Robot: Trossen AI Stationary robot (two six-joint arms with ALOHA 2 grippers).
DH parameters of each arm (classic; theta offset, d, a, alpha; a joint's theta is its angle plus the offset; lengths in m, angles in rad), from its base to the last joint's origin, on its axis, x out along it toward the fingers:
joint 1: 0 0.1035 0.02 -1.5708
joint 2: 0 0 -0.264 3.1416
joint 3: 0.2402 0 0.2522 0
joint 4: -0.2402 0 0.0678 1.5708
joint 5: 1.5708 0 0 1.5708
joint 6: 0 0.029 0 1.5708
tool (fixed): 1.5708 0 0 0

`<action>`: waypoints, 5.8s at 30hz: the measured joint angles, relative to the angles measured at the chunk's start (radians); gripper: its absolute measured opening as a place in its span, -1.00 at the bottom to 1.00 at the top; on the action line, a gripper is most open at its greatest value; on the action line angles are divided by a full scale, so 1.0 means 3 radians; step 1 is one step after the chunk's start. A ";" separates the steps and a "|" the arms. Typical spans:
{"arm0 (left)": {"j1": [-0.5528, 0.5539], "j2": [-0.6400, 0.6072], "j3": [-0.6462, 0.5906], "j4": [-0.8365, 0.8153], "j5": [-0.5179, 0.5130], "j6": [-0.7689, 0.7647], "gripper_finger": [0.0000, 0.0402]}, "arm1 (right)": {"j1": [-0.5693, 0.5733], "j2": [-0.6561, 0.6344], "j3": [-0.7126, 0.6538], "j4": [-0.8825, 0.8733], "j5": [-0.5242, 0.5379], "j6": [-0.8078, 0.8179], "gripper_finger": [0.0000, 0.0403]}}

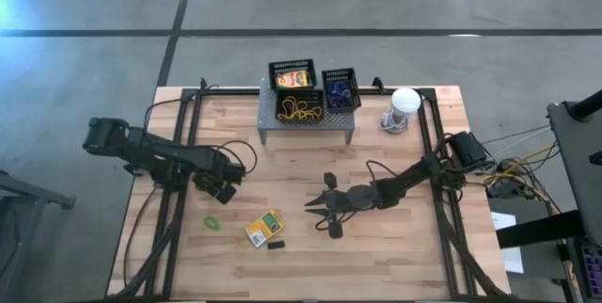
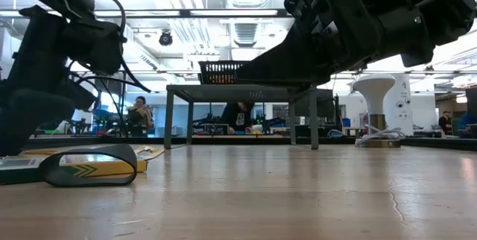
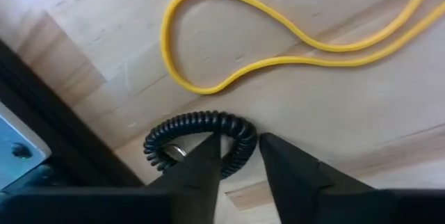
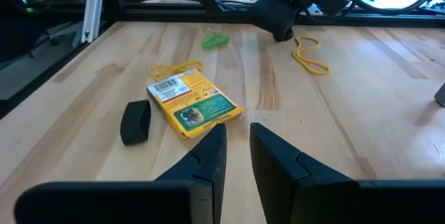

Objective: Pick & Place Office Desk Supplies
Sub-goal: Put the black spring keychain into the right black bin

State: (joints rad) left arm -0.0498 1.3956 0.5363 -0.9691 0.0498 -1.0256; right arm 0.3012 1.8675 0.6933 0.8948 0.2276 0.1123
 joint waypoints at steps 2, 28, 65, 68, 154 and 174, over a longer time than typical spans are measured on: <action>0.0000 0.0000 0.0037 -0.0028 -0.0003 -0.0008 -0.56 | 0.0000 0.0000 0.0000 0.0000 0.0000 0.0000 -0.70; -0.0660 -0.0490 0.0509 0.2788 -0.0316 0.1814 -0.93 | 0.0056 -0.0316 0.0007 0.0044 0.0108 0.0294 -0.66; -0.0433 -0.0478 0.0324 0.4306 0.0511 0.3813 -0.95 | -0.0439 -0.0464 0.1191 -0.1646 -0.0190 -0.1254 0.01; -0.0402 -0.0478 0.0324 0.4291 0.0512 0.3776 -0.95 | -0.0435 -0.0475 0.1326 -0.2003 -0.0370 -0.1195 0.01; -0.0333 -0.0874 0.0375 0.3425 -0.0309 0.3599 -0.21 | -0.0537 -0.0979 0.1264 -0.3128 0.0605 -0.0358 -0.89; -0.0331 -0.0701 0.0368 0.3295 -0.0456 0.3406 -0.21 | -0.2413 -0.1683 0.1550 -0.4300 0.0463 -0.0027 -0.89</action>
State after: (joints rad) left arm -0.1490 1.1853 0.6468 0.0195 -0.0872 -0.0037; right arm -0.4229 1.3627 1.1583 -0.3953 0.3664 0.1042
